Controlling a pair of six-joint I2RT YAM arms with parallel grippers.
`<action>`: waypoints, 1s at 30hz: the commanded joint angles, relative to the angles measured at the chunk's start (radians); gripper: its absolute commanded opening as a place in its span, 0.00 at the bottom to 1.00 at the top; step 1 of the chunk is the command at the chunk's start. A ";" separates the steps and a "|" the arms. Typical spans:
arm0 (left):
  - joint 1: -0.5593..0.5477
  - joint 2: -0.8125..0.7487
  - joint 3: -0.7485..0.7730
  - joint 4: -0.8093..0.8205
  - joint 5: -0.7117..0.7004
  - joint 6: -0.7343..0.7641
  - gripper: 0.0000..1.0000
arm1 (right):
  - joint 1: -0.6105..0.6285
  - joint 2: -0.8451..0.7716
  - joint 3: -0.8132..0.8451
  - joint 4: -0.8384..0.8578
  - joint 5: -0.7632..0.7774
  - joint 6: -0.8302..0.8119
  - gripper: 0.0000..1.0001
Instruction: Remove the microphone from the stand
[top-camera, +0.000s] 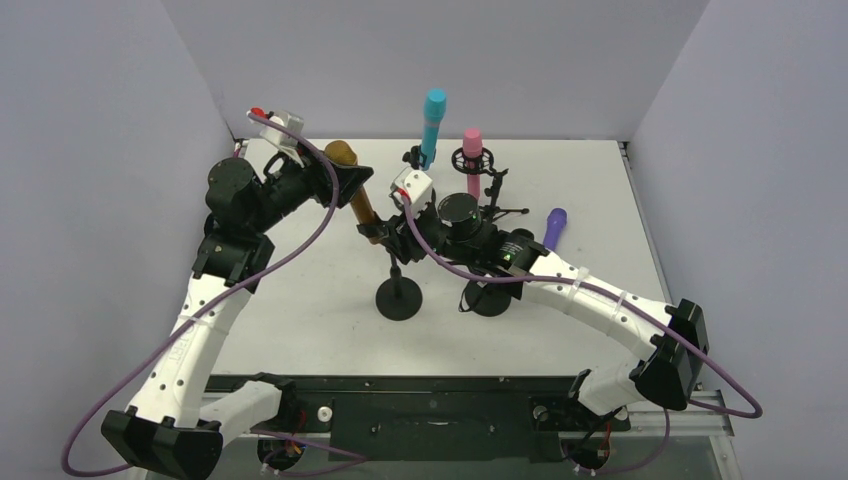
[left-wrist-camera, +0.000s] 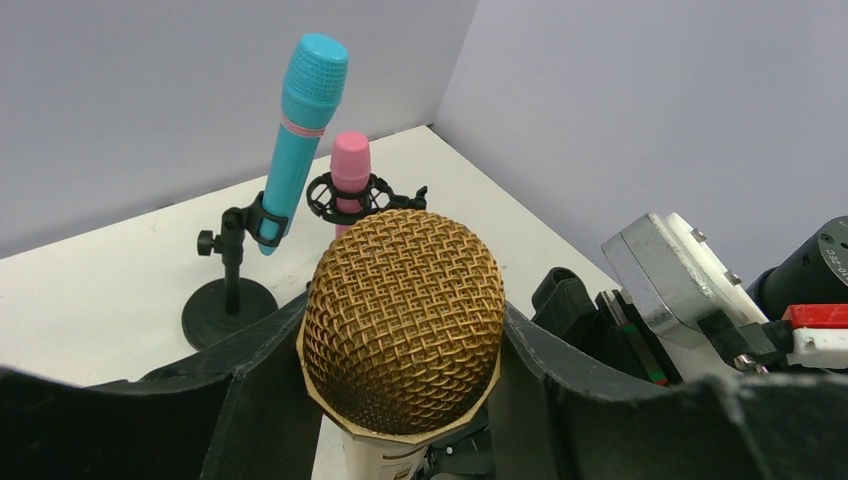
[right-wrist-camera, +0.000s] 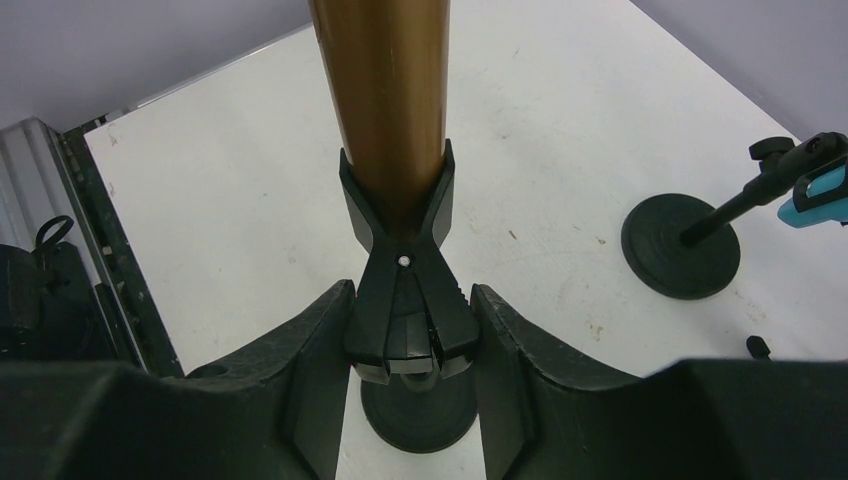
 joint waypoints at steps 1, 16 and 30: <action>-0.002 -0.005 0.052 0.001 0.006 0.034 0.00 | -0.007 0.004 0.020 0.038 -0.028 0.002 0.00; -0.002 0.016 0.082 -0.039 0.076 0.060 0.00 | -0.089 -0.041 -0.043 0.110 -0.256 0.021 0.70; 0.007 0.072 0.126 -0.030 0.211 0.046 0.00 | -0.018 0.010 0.093 -0.059 0.028 0.030 0.83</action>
